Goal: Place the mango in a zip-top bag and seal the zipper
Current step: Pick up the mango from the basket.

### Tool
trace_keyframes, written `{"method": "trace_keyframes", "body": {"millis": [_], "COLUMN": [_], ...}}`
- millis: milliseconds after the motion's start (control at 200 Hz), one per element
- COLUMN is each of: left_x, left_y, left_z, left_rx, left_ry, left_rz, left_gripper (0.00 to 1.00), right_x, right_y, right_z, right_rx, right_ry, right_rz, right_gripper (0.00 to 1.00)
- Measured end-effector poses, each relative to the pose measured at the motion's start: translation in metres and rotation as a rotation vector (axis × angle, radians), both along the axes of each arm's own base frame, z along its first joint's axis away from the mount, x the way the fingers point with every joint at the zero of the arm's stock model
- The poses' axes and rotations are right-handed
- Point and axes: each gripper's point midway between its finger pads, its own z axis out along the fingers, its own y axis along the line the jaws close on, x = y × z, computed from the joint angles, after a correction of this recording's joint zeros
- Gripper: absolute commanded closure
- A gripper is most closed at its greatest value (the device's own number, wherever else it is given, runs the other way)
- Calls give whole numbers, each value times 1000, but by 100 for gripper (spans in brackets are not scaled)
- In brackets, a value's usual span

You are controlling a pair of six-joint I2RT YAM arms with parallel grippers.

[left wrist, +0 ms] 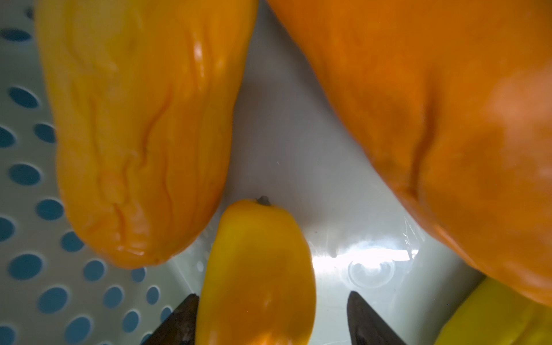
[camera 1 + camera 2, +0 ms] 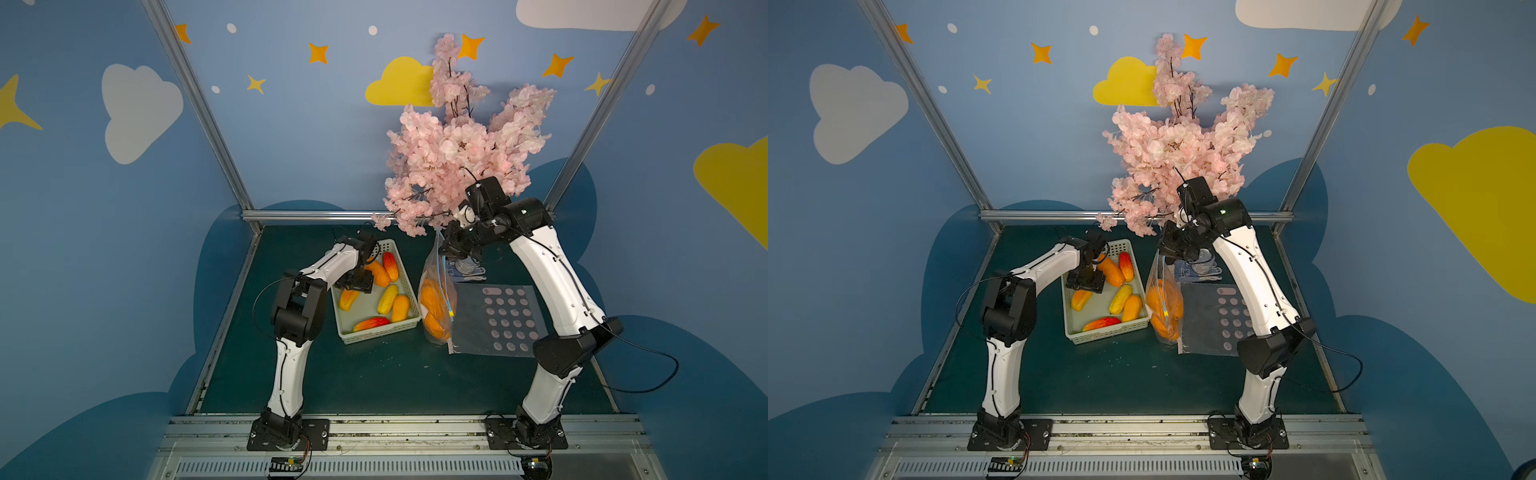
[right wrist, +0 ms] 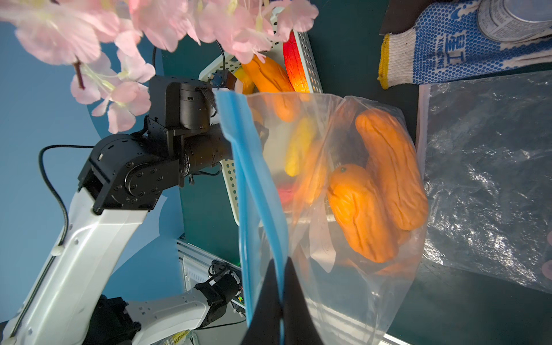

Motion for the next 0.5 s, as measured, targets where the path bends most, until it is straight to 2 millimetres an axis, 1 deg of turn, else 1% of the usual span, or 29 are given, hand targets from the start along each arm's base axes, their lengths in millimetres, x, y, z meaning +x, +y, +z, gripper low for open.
{"method": "trace_keyframes", "body": {"millis": [50,80,130,185,225,300,365,400,435,450,471,501], "left_x": [-5,-9,-16,-24,-26,-31,-32,-32,-31,-31,-32,-32], "left_y": [-3,-5,-8,-12,-14,-18,-22,-24,-27,-28,-30,-33], "left_z": [-5,-8,-15,-20,-18,-10,5,17,32,42,51,72], "left_rx": [-7,-8,-8,-16,-23,-37,-56,-74,-96,-114,-131,-169], "left_ry": [16,27,42,53,45,21,-18,-51,-90,-115,-135,-182], "left_rz": [-3,-4,-8,-7,-7,-10,-2,7,19,29,33,48], "left_gripper": [25,27,32,41,46,50,53,54,55,55,56,56], "right_x": [0,0,0,0,0,0,0,1,1,1,1,1], "right_y": [0,0,0,0,0,0,0,0,0,0,0,0], "right_z": [0,0,0,0,0,0,-1,-2,-4,-5,-6,-8], "right_rx": [0,1,2,3,4,4,3,2,1,1,1,-1], "right_ry": [0,1,1,2,3,4,7,9,13,16,18,22], "right_rz": [-1,-1,-1,-2,-2,-4,-4,-4,-5,-6,-6,-7], "right_gripper": [100,100,100,100,100,100,100,100,100,100,100,100]}}
